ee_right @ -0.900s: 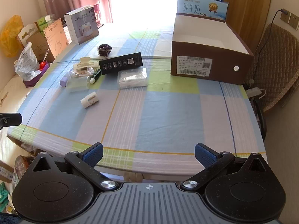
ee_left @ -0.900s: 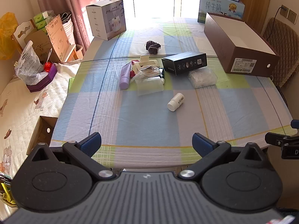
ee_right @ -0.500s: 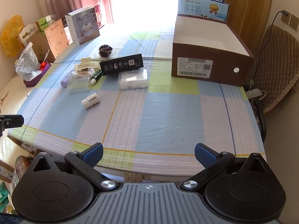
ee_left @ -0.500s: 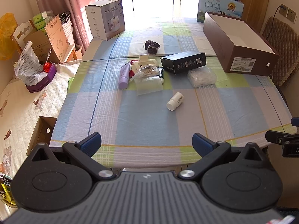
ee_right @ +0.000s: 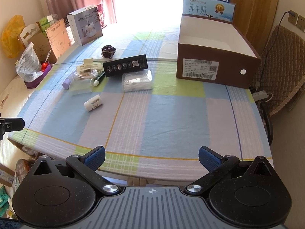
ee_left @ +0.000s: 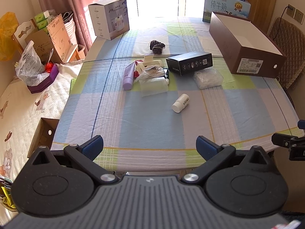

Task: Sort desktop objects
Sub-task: 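Move both tools toward the white pill bottle and clear floss box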

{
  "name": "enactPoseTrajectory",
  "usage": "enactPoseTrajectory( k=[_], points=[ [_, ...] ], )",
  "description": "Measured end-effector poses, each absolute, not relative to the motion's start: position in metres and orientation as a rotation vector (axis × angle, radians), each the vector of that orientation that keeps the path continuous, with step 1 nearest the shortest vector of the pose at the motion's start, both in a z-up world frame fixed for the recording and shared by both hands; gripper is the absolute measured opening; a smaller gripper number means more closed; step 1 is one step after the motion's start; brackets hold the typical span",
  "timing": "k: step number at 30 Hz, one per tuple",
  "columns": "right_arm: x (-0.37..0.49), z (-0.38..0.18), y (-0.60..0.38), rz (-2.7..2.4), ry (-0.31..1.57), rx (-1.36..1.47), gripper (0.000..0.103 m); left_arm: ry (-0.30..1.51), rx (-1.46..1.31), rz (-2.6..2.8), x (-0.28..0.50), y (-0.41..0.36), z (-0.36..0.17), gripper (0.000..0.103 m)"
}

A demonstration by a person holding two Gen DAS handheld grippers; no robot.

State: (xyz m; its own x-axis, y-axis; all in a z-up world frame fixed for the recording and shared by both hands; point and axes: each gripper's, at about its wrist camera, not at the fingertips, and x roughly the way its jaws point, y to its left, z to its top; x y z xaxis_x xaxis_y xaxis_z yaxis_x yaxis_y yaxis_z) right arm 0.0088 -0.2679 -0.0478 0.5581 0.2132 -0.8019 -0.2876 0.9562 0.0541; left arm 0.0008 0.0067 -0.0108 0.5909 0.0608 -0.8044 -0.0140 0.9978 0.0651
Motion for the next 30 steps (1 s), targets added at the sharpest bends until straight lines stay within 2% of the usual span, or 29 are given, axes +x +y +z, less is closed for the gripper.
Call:
enactPoseTrajectory(
  k=[30],
  points=[
    [0.0106, -0.049, -0.2632, 0.303, 0.938, -0.09, 0.101, 0.949, 0.048, 0.051, 0.0037, 0.0079, -0.0134, 0.102]
  ],
)
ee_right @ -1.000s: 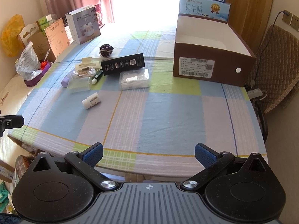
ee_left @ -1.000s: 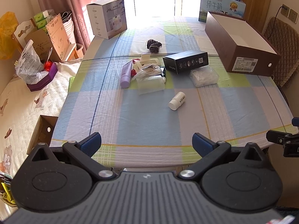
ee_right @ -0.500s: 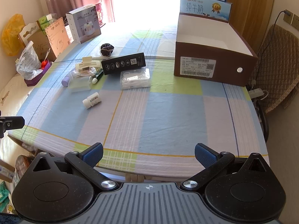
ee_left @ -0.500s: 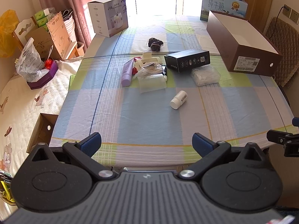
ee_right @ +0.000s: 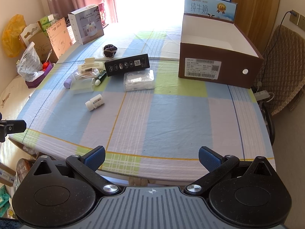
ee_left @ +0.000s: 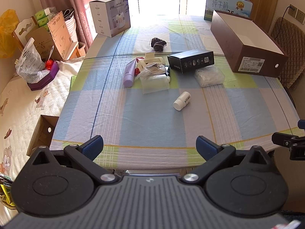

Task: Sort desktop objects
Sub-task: 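Move both tools toward the white pill bottle and clear floss box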

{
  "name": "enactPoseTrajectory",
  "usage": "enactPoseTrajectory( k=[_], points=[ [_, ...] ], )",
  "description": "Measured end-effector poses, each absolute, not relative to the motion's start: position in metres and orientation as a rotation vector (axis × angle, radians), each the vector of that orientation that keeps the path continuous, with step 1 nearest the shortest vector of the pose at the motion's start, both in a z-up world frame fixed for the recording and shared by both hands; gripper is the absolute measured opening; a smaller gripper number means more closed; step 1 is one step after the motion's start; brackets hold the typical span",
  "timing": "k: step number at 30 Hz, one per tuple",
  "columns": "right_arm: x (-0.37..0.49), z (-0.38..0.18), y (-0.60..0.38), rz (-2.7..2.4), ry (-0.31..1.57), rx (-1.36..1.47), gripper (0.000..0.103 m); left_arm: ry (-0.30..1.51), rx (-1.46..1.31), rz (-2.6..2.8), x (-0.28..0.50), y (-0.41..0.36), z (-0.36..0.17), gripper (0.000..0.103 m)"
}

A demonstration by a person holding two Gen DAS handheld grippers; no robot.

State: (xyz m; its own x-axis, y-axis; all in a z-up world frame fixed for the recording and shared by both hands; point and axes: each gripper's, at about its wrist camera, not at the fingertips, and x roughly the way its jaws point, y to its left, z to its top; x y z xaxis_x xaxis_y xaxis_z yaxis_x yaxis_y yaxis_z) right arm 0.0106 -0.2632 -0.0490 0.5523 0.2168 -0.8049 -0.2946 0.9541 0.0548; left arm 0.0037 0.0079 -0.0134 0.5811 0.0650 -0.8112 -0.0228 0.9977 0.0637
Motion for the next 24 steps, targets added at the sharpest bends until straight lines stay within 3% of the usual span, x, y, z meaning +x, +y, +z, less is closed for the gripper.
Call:
enactPoseTrajectory(
  k=[24],
  points=[
    [0.0106, -0.0472, -0.2532, 0.356, 0.91, -0.093, 0.101, 0.955, 0.035, 0.058, -0.0011, 0.0155, -0.0162, 0.102]
  ],
)
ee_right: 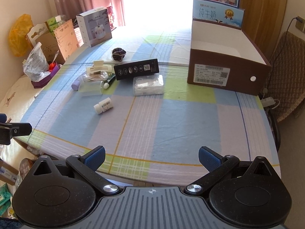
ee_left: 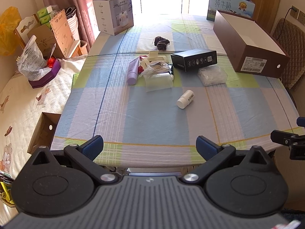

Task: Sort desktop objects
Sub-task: 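Move both tools toward the white pill bottle and clear floss box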

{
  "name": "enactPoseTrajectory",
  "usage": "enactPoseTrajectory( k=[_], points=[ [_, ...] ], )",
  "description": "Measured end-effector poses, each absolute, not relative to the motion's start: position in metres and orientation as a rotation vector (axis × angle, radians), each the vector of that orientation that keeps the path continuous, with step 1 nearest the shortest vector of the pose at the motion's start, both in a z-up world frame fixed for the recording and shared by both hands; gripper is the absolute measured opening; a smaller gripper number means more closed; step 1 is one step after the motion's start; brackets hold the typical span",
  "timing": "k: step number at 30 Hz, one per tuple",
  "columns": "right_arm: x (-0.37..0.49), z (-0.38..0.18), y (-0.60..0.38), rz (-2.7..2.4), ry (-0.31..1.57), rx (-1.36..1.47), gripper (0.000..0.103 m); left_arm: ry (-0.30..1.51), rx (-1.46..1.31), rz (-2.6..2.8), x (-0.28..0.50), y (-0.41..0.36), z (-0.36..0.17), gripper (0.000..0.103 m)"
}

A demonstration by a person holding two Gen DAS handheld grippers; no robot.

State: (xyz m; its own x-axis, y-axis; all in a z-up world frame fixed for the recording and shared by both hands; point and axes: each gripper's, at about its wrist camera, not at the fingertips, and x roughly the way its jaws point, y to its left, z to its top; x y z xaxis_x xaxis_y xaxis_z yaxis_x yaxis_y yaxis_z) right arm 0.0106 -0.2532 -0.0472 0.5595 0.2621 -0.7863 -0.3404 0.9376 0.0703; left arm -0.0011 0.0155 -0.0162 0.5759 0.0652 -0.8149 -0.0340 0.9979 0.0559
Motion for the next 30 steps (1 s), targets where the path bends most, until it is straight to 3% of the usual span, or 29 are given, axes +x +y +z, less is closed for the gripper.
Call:
enactPoseTrajectory(
  k=[30],
  points=[
    [0.047, -0.053, -0.253, 0.461, 0.899, -0.103, 0.101, 0.977, -0.017, 0.053, 0.013, 0.009, -0.02, 0.102]
  ],
)
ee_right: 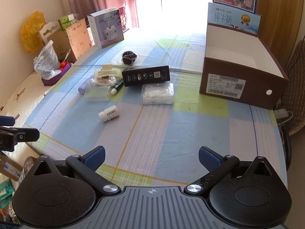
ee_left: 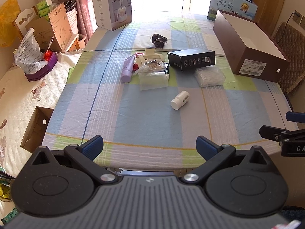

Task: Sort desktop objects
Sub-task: 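Move both tools toward the white pill bottle and clear floss box, then grasp the white pill bottle with the left tool while the right tool grasps the clear floss box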

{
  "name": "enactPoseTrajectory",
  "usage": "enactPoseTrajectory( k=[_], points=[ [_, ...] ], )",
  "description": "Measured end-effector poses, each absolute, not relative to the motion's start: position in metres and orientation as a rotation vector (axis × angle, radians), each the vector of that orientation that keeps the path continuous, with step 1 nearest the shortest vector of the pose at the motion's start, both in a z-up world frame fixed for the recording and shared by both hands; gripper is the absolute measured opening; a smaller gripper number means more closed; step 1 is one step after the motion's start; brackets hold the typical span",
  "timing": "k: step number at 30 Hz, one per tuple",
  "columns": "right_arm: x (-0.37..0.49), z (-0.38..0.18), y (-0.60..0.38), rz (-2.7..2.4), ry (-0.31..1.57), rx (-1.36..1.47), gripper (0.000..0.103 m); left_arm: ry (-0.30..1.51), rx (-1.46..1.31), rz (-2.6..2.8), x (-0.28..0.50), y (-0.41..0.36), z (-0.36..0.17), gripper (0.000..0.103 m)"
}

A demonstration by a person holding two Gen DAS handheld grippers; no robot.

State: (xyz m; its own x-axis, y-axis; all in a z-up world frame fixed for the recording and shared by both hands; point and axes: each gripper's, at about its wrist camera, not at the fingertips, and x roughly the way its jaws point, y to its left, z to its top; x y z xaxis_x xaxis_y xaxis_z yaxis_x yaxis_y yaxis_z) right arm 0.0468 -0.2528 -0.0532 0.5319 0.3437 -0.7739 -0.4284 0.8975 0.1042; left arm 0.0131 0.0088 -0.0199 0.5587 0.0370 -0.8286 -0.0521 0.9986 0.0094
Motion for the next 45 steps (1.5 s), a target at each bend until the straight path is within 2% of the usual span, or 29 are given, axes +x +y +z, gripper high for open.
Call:
enactPoseTrajectory(
  k=[14, 30, 32, 45],
  points=[
    [0.093, -0.064, -0.257, 0.503, 0.893, -0.072, 0.101, 0.917, -0.006, 0.012, 0.05, -0.007, -0.032, 0.102],
    [0.158, -0.085, -0.265, 0.535, 0.933, -0.097, 0.101, 0.953, 0.047, -0.054, 0.113, -0.038, -0.071, 0.089],
    [0.167, -0.089, -0.266, 0.537, 0.944, -0.099, 0.101, 0.962, 0.048, -0.053, 0.121, -0.039, -0.077, 0.082],
    [0.199, -0.109, -0.279, 0.522, 1.01, -0.093, 0.101, 1.036, 0.096, -0.082, 0.165, -0.052, -0.116, 0.061]
  ],
)
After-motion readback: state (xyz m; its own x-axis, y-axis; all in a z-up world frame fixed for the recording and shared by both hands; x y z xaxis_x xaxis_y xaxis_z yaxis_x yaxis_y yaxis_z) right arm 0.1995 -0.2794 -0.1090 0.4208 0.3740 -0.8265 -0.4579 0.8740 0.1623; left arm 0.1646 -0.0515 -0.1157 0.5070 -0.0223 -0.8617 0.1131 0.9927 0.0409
